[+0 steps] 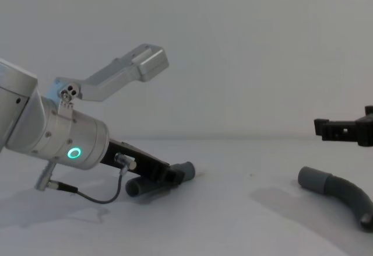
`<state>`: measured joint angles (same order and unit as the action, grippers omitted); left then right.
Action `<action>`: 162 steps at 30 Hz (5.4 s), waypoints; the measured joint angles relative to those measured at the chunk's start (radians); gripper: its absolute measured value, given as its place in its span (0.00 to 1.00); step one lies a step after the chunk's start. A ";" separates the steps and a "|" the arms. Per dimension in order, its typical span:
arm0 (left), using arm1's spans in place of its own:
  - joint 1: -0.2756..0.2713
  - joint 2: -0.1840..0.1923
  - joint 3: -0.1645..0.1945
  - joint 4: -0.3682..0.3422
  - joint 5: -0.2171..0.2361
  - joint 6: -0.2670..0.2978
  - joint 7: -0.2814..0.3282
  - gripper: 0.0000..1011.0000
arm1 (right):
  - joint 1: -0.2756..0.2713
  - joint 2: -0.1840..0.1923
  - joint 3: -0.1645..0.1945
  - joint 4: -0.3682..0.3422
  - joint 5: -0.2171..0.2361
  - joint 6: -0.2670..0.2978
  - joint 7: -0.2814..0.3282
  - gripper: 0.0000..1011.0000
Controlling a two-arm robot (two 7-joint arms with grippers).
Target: Use both hands to pick up one end of the pipe from the table, align the ends, and insert them.
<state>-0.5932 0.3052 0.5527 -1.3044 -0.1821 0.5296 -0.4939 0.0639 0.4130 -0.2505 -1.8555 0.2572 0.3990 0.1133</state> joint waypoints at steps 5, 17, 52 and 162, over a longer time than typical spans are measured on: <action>0.000 0.000 0.000 0.000 0.000 0.000 0.000 0.35 | 0.019 0.008 -0.006 -0.012 -0.004 0.085 0.005 0.99; 0.000 0.000 0.000 0.000 0.000 0.000 0.000 0.35 | 0.042 0.021 -0.007 -0.018 -0.009 0.218 0.014 0.99; 0.000 0.000 0.000 0.000 0.000 0.000 0.000 0.35 | 0.084 -0.025 -0.014 0.079 -0.012 0.326 0.040 0.99; -0.115 0.010 0.045 0.064 0.028 -0.196 -0.131 0.35 | 0.094 0.009 0.020 0.082 0.045 0.094 0.290 0.13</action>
<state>-0.7083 0.3149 0.5977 -1.2400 -0.1546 0.3340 -0.6247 0.1579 0.4224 -0.2306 -1.7734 0.3018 0.4928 0.4033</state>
